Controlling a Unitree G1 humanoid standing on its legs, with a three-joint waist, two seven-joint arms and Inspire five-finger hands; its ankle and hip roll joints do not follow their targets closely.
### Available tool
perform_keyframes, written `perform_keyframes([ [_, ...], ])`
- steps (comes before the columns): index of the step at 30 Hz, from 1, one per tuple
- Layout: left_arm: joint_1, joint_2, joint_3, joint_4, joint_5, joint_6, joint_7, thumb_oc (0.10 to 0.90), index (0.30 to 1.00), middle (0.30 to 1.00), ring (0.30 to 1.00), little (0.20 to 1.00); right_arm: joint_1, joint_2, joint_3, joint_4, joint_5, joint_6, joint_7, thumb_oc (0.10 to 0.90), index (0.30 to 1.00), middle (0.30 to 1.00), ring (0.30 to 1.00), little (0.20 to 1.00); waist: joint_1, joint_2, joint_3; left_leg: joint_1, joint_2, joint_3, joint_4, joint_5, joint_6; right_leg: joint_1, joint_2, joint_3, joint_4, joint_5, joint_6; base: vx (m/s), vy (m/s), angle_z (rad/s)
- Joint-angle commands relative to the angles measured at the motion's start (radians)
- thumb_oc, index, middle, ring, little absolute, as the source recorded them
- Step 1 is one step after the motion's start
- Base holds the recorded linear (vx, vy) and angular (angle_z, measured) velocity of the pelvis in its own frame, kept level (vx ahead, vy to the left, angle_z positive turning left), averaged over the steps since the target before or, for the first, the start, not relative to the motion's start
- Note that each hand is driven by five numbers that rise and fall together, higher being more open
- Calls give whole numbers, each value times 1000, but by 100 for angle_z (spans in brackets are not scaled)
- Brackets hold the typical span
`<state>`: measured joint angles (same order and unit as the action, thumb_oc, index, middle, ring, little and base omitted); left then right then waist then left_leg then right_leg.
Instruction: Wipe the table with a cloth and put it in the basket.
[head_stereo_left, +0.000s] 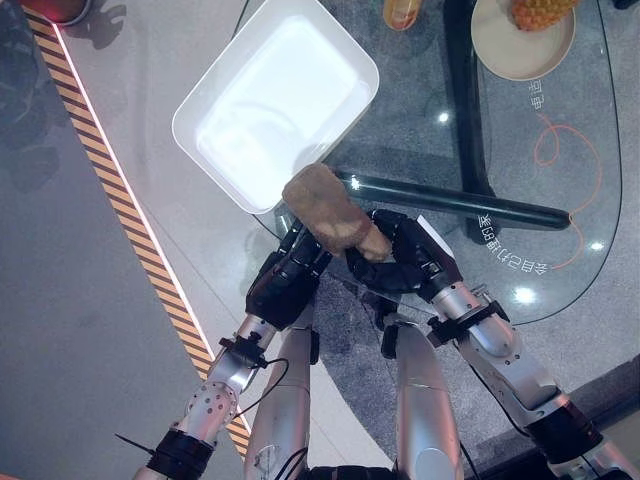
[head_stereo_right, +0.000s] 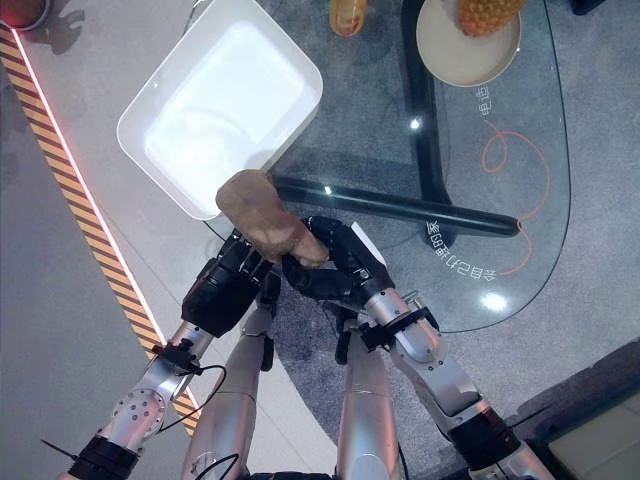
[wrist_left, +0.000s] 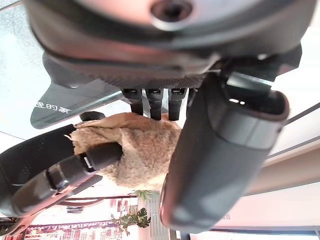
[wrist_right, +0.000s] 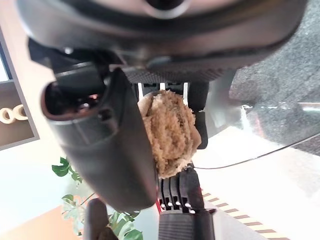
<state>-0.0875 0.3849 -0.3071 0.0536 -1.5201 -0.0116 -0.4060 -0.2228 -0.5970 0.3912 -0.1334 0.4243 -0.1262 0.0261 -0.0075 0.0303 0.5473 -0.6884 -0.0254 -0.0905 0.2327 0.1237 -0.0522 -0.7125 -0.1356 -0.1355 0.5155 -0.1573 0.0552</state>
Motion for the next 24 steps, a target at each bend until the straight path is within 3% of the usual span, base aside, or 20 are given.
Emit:
perform_keyframes([
  [1,17,22,6,-160,-16,-20,-65,800,900,900,900,900,-56,-25,29,-150,-16,-84,30,100,300,300,300,200,-2,-16,-27,0,-58,147,126,-147,62,13,97,25,-164,161,11,0,0,0],
  [13,17,-2,21,-183,-134,0,-231,800,900,900,900,900,-40,-31,35,-120,-85,-16,30,100,300,300,300,200,-9,-12,-27,-6,-55,154,127,-149,57,5,95,25,-158,154,4,0,0,0],
  [24,-3,2,7,-205,-132,7,-208,800,900,900,900,900,-49,-41,47,-123,-76,-4,81,100,300,300,300,200,-11,-13,-27,-8,-59,151,117,-143,59,0,99,28,-163,159,6,0,0,0],
])
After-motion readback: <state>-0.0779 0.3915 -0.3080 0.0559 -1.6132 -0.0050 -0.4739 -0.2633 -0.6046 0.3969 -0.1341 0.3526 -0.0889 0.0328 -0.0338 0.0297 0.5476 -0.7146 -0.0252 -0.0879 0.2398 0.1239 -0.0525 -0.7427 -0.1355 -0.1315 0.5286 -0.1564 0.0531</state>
